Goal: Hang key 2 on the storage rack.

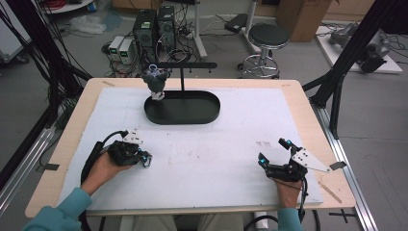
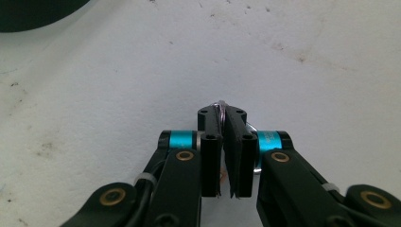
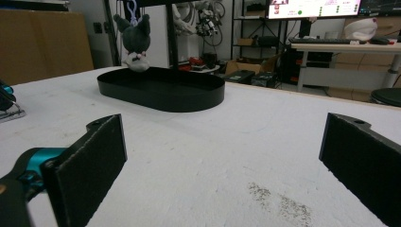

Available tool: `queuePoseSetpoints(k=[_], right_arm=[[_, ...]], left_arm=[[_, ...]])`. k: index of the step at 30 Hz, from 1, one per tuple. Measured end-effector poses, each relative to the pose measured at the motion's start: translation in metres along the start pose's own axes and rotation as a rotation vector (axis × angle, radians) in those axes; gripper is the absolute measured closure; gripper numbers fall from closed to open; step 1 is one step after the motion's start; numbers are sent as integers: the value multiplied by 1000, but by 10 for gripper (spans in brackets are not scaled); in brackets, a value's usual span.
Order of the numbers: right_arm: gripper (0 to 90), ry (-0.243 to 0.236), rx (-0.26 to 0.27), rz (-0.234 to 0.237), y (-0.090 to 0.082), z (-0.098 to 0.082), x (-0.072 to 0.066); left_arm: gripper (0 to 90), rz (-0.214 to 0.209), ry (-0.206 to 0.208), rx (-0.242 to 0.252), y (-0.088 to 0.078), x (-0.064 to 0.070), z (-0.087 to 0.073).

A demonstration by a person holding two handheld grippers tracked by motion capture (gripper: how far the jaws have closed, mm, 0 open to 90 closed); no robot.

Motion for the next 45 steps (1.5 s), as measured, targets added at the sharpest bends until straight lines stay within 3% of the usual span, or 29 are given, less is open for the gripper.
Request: queuePoseSetpoints(k=[14, 19, 22, 32, 34, 45], right_arm=[[7, 0, 0, 0, 0, 0, 0], [7, -2, 1, 1, 0, 0, 0], [7, -2, 1, 1, 0, 0, 0], [7, -5, -1, 0, 0, 0, 0], [7, -1, 0, 0, 0, 0, 0], [7, -1, 0, 0, 0, 0, 0]], left_arm=[[878, 3, -12, 4, 0, 0, 0], [881, -8, 5, 17, -2, 0, 2], [882, -10, 11, 42, -4, 1, 5], [882, -42, -41, 165, -18, -2, 19], [882, -39, -31, 167, -21, -2, 23], [882, -45, -31, 267, -34, -7, 59]])
Point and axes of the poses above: each handheld gripper's, and its own axes: y roughly forward along the jaws, z roughly out of its top, x roughly to its right, the point moved 8 cm from there along y, roughly forward along the jaws, and after that the axes turned 13 degrees about x, right-handed, at the moved point
